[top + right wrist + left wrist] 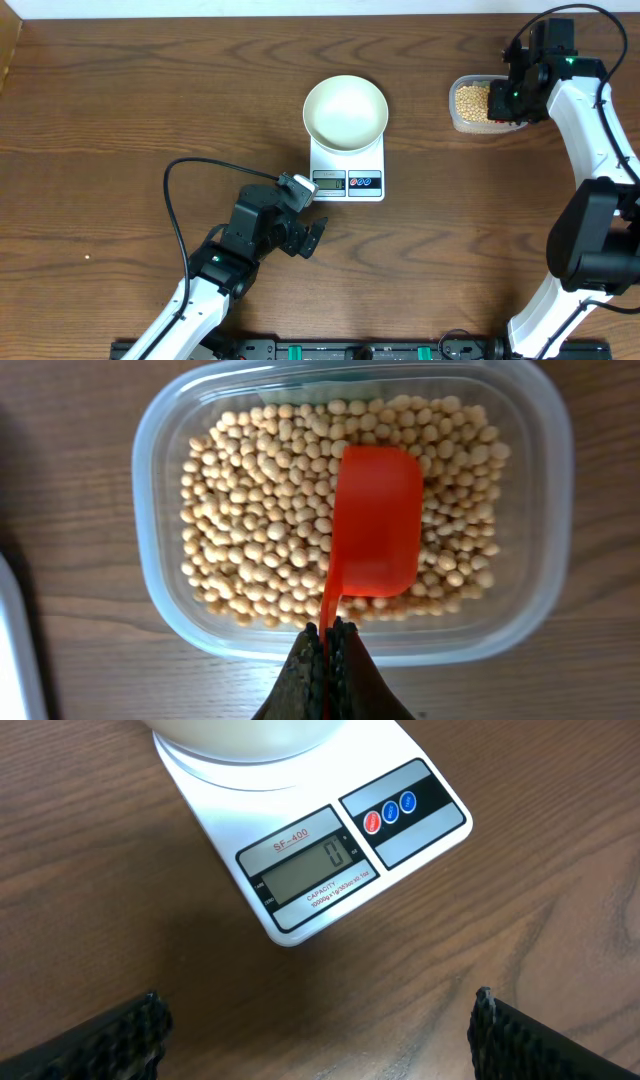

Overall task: Scoop item into bowl and weigh 50g on scale
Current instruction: 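Dip the red scoop into the chickpeas and scoop with the right gripper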

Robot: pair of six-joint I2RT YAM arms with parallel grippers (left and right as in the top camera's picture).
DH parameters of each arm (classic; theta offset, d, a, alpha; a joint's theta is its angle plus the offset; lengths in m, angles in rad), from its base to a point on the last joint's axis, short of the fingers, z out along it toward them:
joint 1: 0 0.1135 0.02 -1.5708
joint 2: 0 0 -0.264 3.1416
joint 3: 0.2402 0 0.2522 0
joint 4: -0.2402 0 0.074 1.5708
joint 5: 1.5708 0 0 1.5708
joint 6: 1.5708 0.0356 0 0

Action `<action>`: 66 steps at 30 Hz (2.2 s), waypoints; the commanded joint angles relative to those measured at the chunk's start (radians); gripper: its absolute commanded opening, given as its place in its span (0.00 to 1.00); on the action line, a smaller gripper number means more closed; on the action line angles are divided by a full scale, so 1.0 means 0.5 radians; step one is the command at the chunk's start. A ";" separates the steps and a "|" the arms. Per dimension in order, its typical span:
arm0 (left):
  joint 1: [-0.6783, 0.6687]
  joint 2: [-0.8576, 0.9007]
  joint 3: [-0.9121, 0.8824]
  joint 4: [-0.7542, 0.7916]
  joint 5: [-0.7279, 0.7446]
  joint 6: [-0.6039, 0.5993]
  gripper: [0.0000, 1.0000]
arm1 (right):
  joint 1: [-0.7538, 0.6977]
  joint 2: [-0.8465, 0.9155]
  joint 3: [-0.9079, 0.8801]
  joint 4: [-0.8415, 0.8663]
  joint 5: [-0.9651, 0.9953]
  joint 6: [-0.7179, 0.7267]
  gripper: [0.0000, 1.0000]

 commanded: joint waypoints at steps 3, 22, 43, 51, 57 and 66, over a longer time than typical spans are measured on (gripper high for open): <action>0.002 0.011 0.003 0.002 -0.027 -0.032 0.97 | 0.008 0.027 -0.016 0.024 -0.185 0.233 0.01; 0.002 0.011 0.003 0.002 -0.027 -0.032 0.97 | -0.254 0.028 -0.034 0.056 -0.551 0.313 0.01; 0.002 0.011 0.003 0.002 -0.027 -0.032 0.97 | -0.362 0.028 -0.312 0.274 -0.797 0.462 0.01; 0.002 0.011 0.003 0.002 -0.027 -0.031 0.97 | -0.362 0.028 -0.315 0.333 -0.790 0.504 0.01; 0.002 0.011 0.003 0.002 -0.027 -0.031 0.97 | -0.363 0.028 -0.314 0.334 -0.893 0.504 0.01; 0.002 0.011 0.003 0.002 -0.027 -0.032 0.97 | -0.476 0.028 -0.314 0.333 -1.110 0.504 0.01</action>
